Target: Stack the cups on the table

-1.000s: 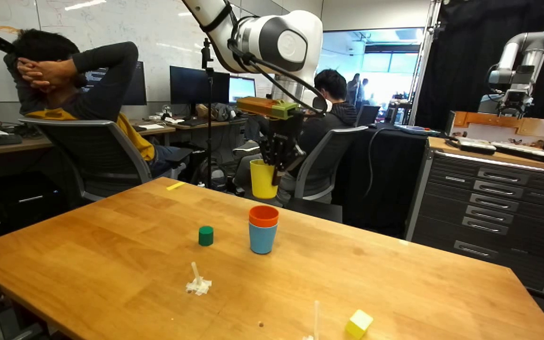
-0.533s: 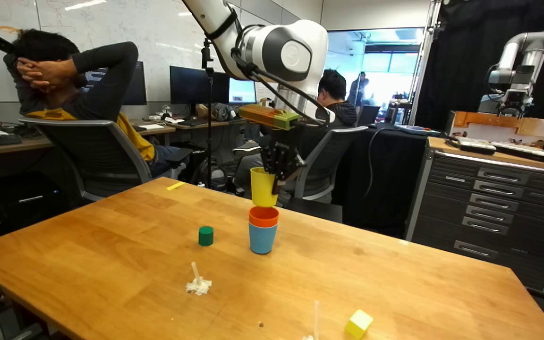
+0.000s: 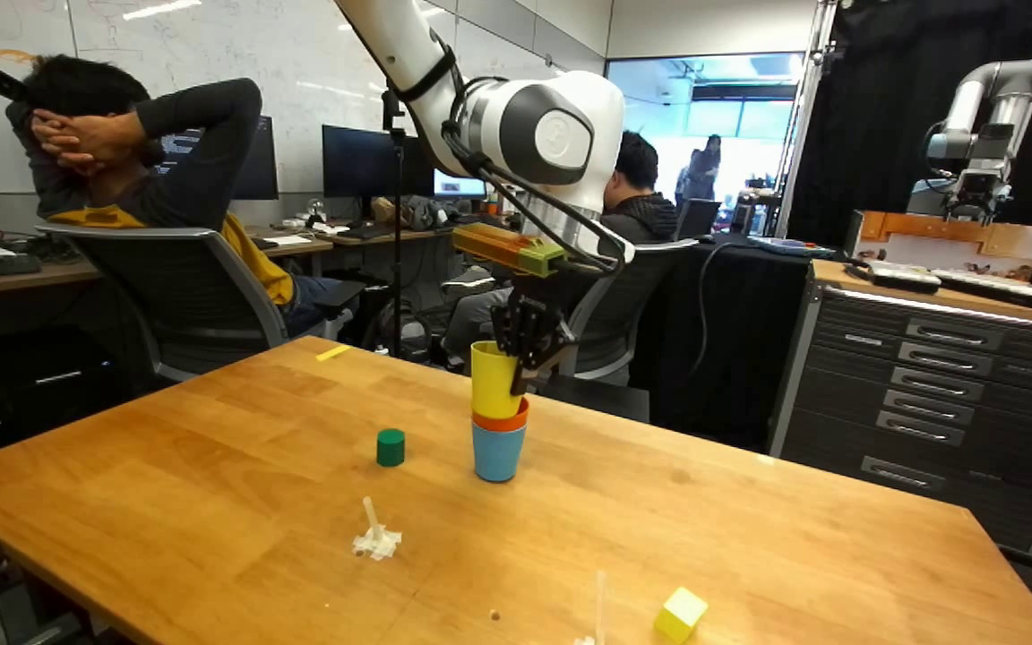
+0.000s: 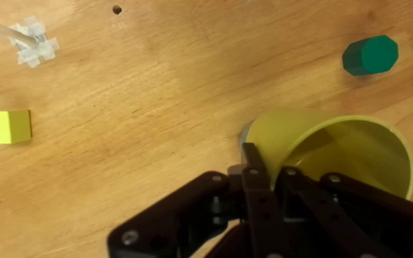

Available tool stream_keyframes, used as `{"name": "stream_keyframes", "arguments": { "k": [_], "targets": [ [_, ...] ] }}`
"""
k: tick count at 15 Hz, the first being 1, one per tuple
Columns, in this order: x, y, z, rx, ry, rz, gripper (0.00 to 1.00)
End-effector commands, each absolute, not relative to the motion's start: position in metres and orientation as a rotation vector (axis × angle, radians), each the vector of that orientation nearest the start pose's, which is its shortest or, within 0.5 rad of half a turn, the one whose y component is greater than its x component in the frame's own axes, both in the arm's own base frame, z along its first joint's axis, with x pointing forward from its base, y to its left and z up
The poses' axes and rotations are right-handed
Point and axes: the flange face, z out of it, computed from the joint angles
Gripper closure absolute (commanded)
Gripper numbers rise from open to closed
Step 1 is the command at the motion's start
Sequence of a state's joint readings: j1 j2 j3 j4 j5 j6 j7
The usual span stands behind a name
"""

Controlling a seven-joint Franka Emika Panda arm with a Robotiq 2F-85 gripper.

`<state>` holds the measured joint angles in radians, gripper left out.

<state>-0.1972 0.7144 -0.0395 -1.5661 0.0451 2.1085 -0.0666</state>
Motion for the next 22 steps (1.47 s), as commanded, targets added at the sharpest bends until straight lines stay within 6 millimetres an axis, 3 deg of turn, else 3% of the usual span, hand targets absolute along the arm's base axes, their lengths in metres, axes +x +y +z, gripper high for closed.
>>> {"name": "stream_keyframes", "arguments": {
  "k": [1, 8, 22],
  "targets": [
    [0.671, -0.156, 0.21, -3.068, 0.245, 0.25, 0.99],
    [0.677, -0.146, 0.217, -3.066, 0.166, 0.23, 0.99],
    [0.69, -0.155, 0.192, -3.096, 0.13, 0.204, 0.99]
  ]
}}
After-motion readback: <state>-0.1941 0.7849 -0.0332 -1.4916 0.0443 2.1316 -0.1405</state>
